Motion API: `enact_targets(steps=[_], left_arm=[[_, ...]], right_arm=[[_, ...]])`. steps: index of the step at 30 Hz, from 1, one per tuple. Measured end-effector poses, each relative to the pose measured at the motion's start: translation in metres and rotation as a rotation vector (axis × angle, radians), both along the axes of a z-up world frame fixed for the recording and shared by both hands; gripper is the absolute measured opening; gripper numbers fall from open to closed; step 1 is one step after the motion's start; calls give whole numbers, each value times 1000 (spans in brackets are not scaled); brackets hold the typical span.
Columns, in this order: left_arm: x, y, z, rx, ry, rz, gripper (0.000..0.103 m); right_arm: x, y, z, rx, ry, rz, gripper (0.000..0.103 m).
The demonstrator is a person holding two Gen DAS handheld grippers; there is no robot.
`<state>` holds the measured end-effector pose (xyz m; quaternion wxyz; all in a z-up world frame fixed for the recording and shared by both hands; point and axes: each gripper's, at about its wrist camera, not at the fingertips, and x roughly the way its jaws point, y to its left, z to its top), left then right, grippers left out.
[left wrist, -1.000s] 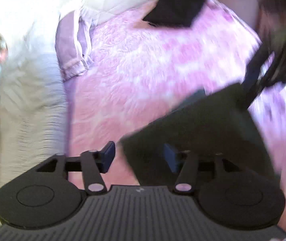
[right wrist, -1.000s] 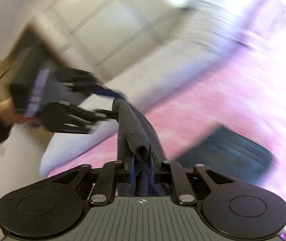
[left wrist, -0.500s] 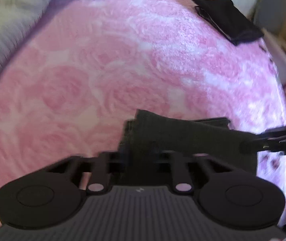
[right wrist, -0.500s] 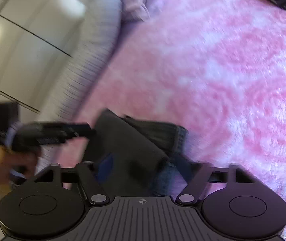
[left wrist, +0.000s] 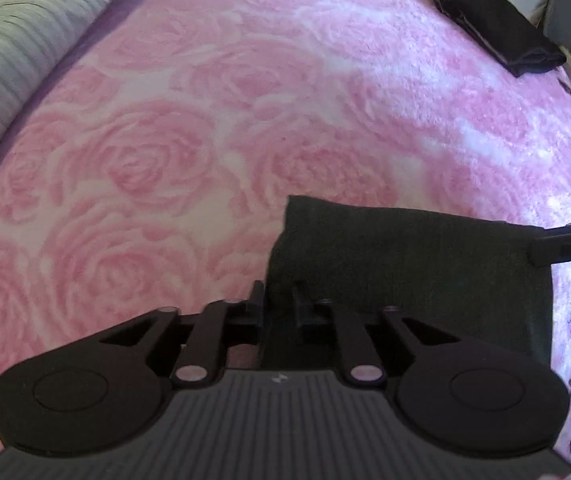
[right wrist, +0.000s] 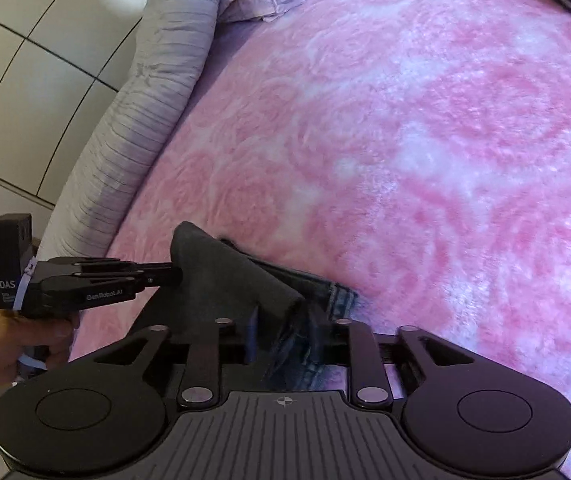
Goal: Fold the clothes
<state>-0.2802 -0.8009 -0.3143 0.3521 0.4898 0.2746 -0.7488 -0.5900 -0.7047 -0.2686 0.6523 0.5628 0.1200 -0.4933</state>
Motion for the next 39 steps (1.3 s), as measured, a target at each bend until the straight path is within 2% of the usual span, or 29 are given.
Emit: enact_targets(steps=[1,3,6,7,10,12,13,15,17,21,24,28,31,33,35,36,37,39], left_arm=[[8,5,9,-18,-2,-1,20],[23,17,26,-54,-7,-4,19],[51,50,48,-112,-44,-66,18],[59,66,50,-108,-42,-90,18],[76,104,33,-48,-42,-141,19],[80,118,7,-14,-84,-150,20],[81,122,-6,-19,-112,-160,20],[83,123,-22,-22,-107,-143,23],[84,119,-22,-17,-94,-113,23],[89,133,-4,-59,-117,-123,22],[100,149,8,-70,-109,-121,22],[105,166,3,-61,-132,-151,22],[108,178,3,-71,-134,-161,22],[114,182,7,-80,-127,-156,22],[122,184,11,-90,-125,-151,22],[126,184,12,-93,-125,-145,22],[129,182,12,-92,-126,-129,23],[136,177,12,-91,-129,-97,24]], right_arm=[[0,5,7,-5,18,2,41],[4,17,27,-31,66,31,41],[32,47,53,-118,92,158,41],[45,56,58,-144,87,213,41],[92,79,55,-195,41,385,41],[121,88,42,-204,18,472,41],[130,90,28,-175,9,485,41],[135,94,-1,-83,-6,470,41],[124,106,-13,-35,-44,410,41],[101,158,-3,2,-114,355,41],[107,188,-3,1,-186,411,41],[141,191,-22,-18,-147,485,43],[153,196,-42,91,-164,533,43],[151,204,-35,121,-143,554,43],[136,212,-16,88,-146,510,44],[128,211,-7,59,-138,470,48],[119,209,1,26,-120,422,67],[104,196,9,-32,-93,309,85]])
